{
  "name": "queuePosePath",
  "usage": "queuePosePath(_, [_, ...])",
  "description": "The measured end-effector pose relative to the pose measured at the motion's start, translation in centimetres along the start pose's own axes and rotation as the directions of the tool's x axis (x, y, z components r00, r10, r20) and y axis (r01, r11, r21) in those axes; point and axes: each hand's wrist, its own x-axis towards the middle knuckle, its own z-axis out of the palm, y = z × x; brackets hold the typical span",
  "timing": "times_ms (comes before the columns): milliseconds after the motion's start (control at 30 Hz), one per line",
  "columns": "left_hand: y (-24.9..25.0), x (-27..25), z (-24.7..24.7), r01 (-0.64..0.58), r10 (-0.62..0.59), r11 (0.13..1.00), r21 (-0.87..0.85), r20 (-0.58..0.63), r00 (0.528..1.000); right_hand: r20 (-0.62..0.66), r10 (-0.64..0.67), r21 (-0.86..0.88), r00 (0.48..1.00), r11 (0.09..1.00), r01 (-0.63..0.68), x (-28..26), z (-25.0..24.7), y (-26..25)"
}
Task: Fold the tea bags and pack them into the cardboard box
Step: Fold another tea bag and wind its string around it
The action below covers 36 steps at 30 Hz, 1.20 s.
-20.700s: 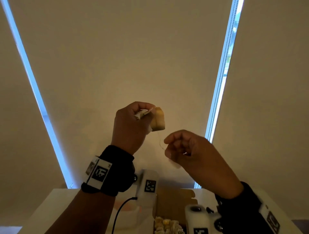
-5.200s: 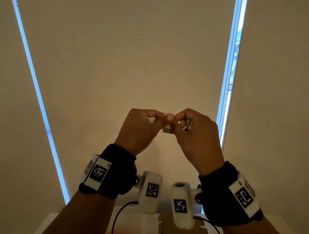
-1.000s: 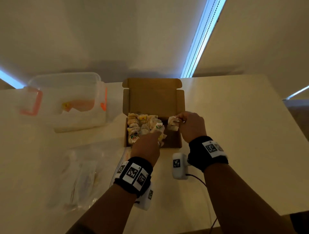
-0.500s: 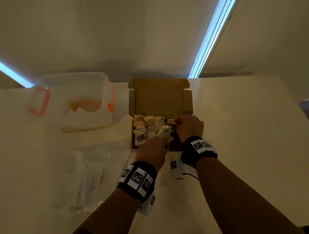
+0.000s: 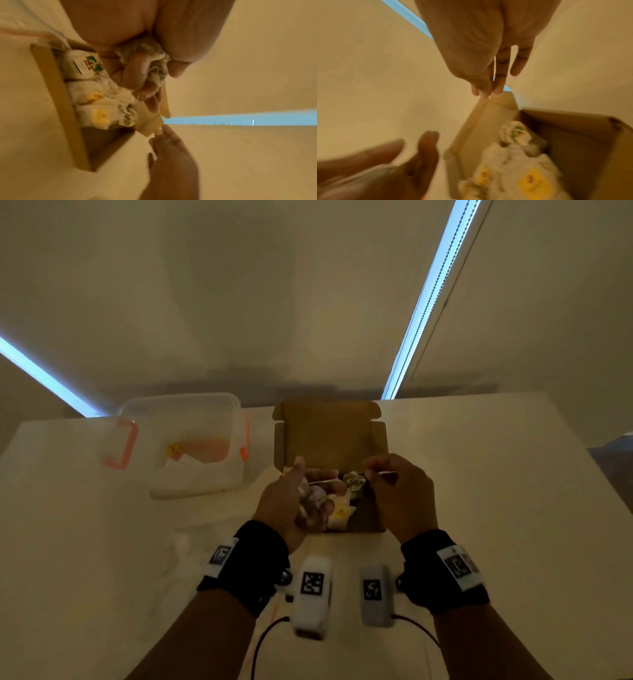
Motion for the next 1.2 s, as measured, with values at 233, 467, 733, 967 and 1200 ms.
queuePosePath(233, [8.8,-7.6,2.9,-0.045,0.091,0.965,-0.259,0.168,0.981,0.031,-0.269,0.267,0.963,0.930,0.251,-3.4,-6.3,-13.4])
queuePosePath(467, [14.6,-13.6,4.3,-0.199,0.208,0.978,-0.059,0.256,0.944,0.138,-0.506,0.231,0.851,0.852,0.469,-4.3,-10.7,-22.6])
queuePosePath(733, [19.8,-18.8,5.3,-0.393,0.334,0.905,0.163,0.301,0.894,0.154,-0.583,0.227,0.798,0.807,0.546,-3.2,-13.0,-28.4])
queuePosePath(967, [23.9,-21.5,5.0,-0.551,0.472,0.791,0.266,0.307,0.826,0.001,-0.428,0.551,0.904,0.754,0.357,-1.7,-13.8,-31.9])
queuePosePath(1200, [25.5,-22.4,5.3,-0.822,0.766,0.448,0.350,0.324,0.555,0.152,-0.228,0.895,0.962,0.444,-0.036,-1.0,-13.8,-33.5])
